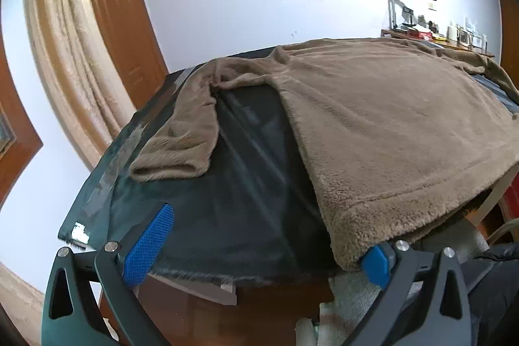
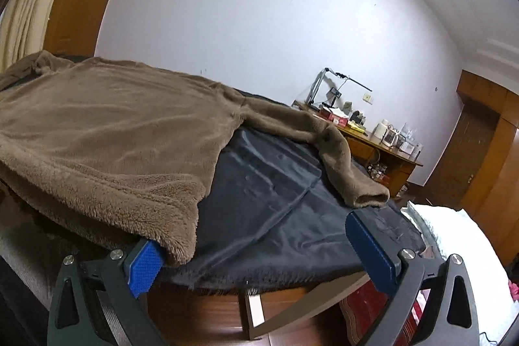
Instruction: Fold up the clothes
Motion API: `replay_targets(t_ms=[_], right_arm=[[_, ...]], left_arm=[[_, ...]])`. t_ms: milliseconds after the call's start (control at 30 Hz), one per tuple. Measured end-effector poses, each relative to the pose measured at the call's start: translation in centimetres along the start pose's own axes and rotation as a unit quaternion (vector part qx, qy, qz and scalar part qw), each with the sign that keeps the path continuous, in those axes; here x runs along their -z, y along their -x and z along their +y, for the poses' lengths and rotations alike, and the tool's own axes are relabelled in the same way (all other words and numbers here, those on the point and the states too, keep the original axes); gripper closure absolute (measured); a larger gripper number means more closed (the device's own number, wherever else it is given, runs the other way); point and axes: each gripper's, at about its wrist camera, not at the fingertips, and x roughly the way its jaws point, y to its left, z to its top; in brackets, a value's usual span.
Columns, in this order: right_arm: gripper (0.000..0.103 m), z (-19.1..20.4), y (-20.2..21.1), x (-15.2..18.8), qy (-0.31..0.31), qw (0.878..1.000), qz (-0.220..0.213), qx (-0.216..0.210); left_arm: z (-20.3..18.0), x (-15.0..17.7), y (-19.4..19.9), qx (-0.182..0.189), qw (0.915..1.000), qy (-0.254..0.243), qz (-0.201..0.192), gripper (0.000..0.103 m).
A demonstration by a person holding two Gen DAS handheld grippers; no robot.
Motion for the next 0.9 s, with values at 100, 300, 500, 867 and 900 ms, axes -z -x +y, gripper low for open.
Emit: replay_targets(t_ms=[100,300,500,867,900], right_arm=[[0.0,-0.6,-0.2,0.5,-0.017,1.0,0.019,-0.016],[0.0,0.6,0.0,1.1,0.005,0.995,0.032,-0.093],[0.0,1.3,-0.2,0.8,0.051,0.99,0.049,-0.122],[0.0,-2.6,2.7,0.0,-0.031,0.96,0.013,-0.278],[0.0,-2.6,2.7,-0.5,-0.042,0.957,0.009,-0.286]], left_arm=[[-0.6,0.8,-1.0,0.01,0.9997,-0.009,0.019,0.0],[-2.8,1.1,-0.8,-0.003,0.9979,-0.064,0.003,0.0],[-3.9,1.5,-0.1,-0.01,0.9915,-0.128,-0.021,0.0],[-3.1,2.6,2.8,0.058,0.9776,-0.187,-0.077,0.0],[-2.9,2.5,3.5,0.063,0.9762,-0.189,-0.085,0.0]])
